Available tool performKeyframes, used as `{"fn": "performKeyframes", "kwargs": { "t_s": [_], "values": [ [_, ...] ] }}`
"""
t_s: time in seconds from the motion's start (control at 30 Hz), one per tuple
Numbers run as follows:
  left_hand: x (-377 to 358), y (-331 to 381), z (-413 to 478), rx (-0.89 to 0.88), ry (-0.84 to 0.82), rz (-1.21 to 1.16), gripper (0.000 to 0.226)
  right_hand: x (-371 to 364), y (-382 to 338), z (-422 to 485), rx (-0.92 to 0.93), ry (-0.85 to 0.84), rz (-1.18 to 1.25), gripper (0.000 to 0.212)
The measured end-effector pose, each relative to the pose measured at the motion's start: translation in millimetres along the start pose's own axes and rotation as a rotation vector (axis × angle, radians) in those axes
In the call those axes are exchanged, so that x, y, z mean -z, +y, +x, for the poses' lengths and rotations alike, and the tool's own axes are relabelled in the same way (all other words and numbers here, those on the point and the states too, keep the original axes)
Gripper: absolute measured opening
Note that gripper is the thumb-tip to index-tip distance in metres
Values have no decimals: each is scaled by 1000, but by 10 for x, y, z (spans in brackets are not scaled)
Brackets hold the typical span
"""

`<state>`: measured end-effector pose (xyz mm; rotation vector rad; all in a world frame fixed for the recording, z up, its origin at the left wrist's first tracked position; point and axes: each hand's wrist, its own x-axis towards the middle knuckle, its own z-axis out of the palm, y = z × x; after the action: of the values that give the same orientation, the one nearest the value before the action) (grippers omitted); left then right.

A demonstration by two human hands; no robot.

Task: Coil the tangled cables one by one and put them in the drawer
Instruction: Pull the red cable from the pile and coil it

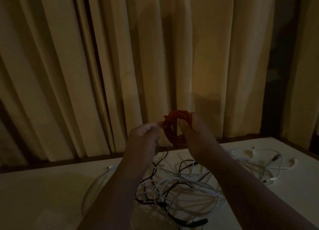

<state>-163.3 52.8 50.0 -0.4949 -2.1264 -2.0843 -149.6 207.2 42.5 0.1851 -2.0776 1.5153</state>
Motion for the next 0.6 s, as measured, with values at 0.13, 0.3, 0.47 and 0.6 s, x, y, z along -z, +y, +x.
{"fn": "performKeyframes", "kwargs": {
  "t_s": [0.13,0.3,0.47,0.6],
  "values": [
    [-55,-20,-44,118,22,-22,34,-71,-59,-49,-25,-14,264,23],
    [-28,8,-44,188,-47,-186,37,-71,-25,-32,-134,-70,440,30],
    [96,27,1,-12,40,29,33,36,31,-45,28,-132,8,37],
    [129,47,-13,-163,35,278,32,117,29,-68,158,-145,-296,61]
  ]
}}
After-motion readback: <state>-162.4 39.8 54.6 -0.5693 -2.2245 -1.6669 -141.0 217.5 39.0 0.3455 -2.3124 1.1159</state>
